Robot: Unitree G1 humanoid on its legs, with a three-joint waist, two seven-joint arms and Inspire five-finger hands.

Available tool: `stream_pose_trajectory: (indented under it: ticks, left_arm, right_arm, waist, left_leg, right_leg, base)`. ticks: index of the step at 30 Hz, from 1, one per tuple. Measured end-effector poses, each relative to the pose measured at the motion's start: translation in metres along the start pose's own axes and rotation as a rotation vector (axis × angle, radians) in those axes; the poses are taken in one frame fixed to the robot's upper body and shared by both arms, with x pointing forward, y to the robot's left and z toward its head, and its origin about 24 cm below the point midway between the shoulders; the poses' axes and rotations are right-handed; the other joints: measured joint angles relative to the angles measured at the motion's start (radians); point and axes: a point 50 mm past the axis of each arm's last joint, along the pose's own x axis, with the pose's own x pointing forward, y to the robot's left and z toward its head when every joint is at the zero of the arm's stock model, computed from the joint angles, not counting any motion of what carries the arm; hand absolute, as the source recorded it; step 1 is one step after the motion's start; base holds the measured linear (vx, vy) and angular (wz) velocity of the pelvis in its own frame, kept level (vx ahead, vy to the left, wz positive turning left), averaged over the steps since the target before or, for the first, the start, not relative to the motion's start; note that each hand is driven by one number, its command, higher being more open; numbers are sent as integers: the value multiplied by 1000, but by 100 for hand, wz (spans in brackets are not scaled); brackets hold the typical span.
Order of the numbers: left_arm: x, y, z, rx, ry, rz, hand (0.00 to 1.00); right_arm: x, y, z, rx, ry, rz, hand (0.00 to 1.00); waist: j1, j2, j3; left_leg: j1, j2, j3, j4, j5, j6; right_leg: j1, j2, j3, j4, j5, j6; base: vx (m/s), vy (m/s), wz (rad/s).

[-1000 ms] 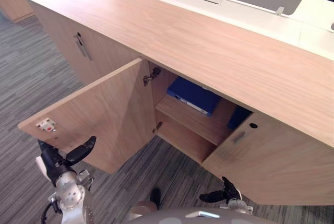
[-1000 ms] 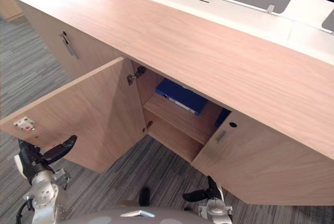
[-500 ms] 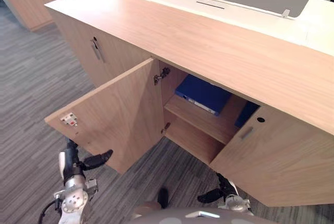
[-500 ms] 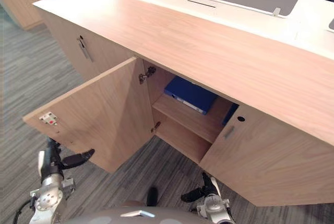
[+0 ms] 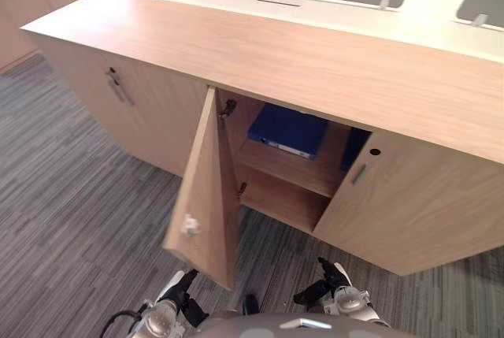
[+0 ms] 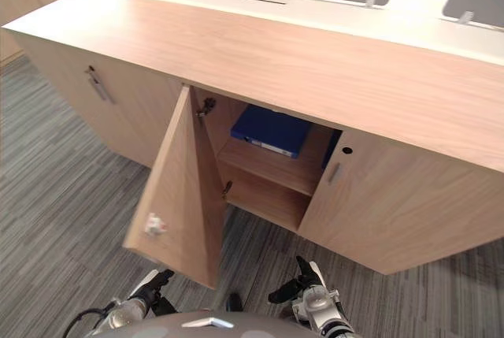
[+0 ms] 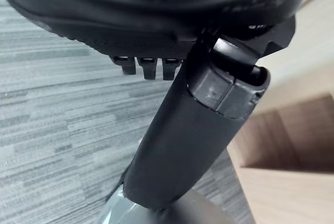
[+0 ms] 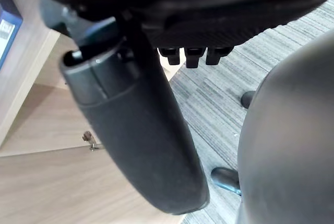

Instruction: Walk over to the cabinet, pick up the folder, carry it to the office cabinet, place the folder inside the office cabinet, then close the office cabinet door

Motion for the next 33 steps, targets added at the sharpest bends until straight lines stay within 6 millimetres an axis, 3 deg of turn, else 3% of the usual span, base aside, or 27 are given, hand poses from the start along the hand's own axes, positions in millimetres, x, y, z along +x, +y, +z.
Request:
stream_pose_trajectory:
  ticks: [4,9,11,12,13,14,15,16,18,20,22,25,33]
  left_arm:
    - [3,0,7,69,-9,-29,100]
    - [5,0,9,101,-2,-43,100]
    - [2,24,41,109,-127,-21,100]
    - [-17,43,81,30,-356,16,100]
    - [-32,53,95,-58,-476,27,100]
    - [-75,81,113,-194,-716,89,100]
    - [-104,103,123,-244,-869,154,100]
    - [-118,124,123,-305,-930,219,100]
    - [-119,141,125,-427,-995,293,100]
    - [-110,136,128,-563,-1010,322,100]
    - [-94,107,136,-652,-991,246,100]
    - [-88,92,141,-765,-999,277,100]
    - [-74,97,145,-758,-951,355,100]
  right_arm:
    - [1,-3,2,2,-4,-8,100]
    - [1,-7,-1,36,5,-32,100]
    - [0,-17,-5,90,16,-67,100]
    - [-3,-29,-11,138,4,-112,100]
    - [-5,-34,-13,158,-5,-131,100]
    - [-6,-41,-13,183,-19,-152,100]
    - [-7,-45,-17,191,-11,-164,100]
    - [-10,-50,-28,197,16,-185,100]
    - [-16,-57,-45,181,62,-198,100]
    - [-19,-58,-55,183,89,-198,100]
    - [-20,-56,-58,196,100,-187,100]
    - [-21,-51,-64,210,125,-178,100]
    - [-22,-50,-68,213,140,-182,100]
  waist:
    - [-15,13,4]
    - [-40,28,6]
    - [-34,45,11]
    - [-19,62,22]
    - [-19,66,25]
    - [-39,63,32]
    - [-42,66,31]
    - [-40,74,27]
    - [-31,86,19]
    - [-30,99,10]
    - [-39,101,8]
    - [-35,87,1]
    - [-40,87,-8]
  left_leg:
    - [1,8,16,-1,6,-8]
    - [30,30,19,5,16,4]
    - [29,39,8,5,15,3]
    - [29,40,-10,5,15,3]
    - [29,42,-15,5,15,3]
    - [32,53,-15,5,12,-2]
    - [38,61,-14,6,5,-12]
    - [41,65,-13,19,-6,-27]
    - [49,70,-13,29,-23,-27]
    - [53,77,-11,30,-26,-31]
    - [55,93,7,30,-29,-37]
    - [55,113,21,34,-31,-48]
    - [57,147,55,36,-30,-73]
  right_leg:
    - [8,6,0,-37,12,-4]
    - [54,34,-10,-83,21,12]
    - [65,42,-27,-89,19,8]
    - [74,43,-41,-89,18,6]
    - [75,44,-42,-89,17,6]
    - [74,48,-37,-89,14,3]
    - [76,55,-34,-88,10,-4]
    - [84,59,-35,-85,5,-10]
    - [92,62,-34,-86,-7,-16]
    - [95,69,-32,-85,-12,-17]
    - [89,85,-14,-88,-9,-21]
    - [87,106,-2,-97,0,-33]
    - [93,141,29,-139,36,-53]
  base:
    - [84,40,-21]
    - [141,-23,-6]
    - [89,-50,18]
    - [34,-34,21]
    - [27,-44,6]
    - [10,-45,-14]
    - [8,-53,-15]
    - [2,-39,-7]
    - [-5,-15,-1]
    - [-23,-33,-6]
    - [-37,-47,-22]
    - [-26,-57,-19]
    - [-29,-44,-14]
